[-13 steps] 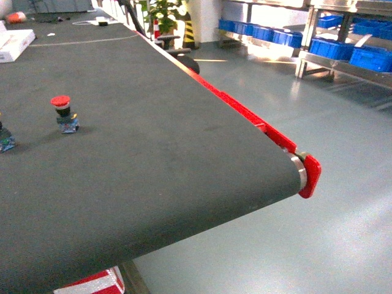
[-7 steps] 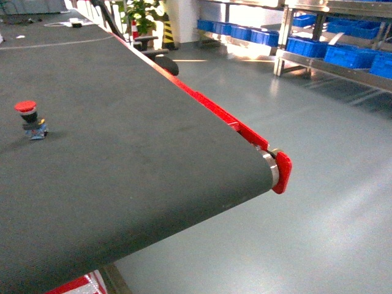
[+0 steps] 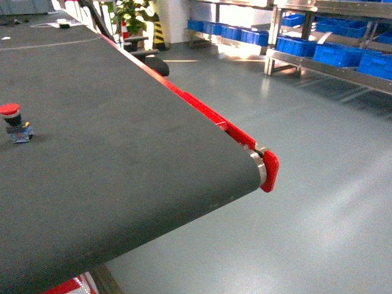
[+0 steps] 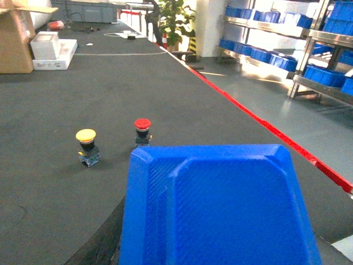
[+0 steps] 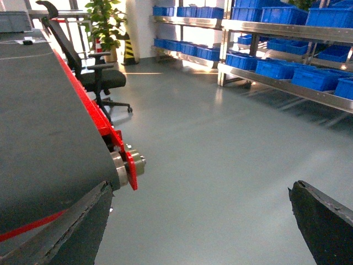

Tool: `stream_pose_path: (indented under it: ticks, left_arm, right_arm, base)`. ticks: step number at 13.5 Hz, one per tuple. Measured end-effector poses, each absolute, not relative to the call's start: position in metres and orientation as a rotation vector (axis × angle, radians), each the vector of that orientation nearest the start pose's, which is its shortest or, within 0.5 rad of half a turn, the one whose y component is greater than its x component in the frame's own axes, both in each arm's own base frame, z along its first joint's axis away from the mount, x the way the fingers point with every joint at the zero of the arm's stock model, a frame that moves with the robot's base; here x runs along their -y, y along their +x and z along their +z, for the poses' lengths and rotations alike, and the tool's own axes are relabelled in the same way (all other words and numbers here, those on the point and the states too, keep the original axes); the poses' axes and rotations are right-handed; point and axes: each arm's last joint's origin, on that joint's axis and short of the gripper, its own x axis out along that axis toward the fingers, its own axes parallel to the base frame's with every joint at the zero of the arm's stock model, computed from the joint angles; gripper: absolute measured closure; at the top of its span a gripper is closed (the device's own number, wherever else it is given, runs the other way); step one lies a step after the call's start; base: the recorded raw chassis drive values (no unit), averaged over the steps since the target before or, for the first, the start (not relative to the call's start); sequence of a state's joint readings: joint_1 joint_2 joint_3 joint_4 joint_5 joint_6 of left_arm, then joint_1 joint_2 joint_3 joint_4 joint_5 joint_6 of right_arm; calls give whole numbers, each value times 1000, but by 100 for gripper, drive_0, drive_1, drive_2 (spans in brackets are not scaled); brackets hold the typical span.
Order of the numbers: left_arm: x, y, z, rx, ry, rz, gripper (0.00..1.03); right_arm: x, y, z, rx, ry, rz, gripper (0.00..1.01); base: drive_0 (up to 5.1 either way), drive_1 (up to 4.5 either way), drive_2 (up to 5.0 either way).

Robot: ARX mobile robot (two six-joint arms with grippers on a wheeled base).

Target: Pick blue part to blue bin on bottom shelf

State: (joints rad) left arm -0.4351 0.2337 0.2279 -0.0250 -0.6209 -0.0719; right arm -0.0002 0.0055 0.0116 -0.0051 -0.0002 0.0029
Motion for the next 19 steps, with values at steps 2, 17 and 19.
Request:
stream_pose_path:
  ticks: [2,17,19]
  left_arm:
    - [27,98,220,-21,-56,187,60]
    - [27,98,220,-21,-56,187,60]
    - [27,98,220,-21,-56,187,60]
  right_arm:
    - [0,97,167,1,3,0,3]
    - [0,97,167,1,2,0,3]
    - [0,97,167,1,2,0,3]
  base:
    - [-160,-160,-160]
    - [-162,-162,-162]
    - [-153,-153,-153]
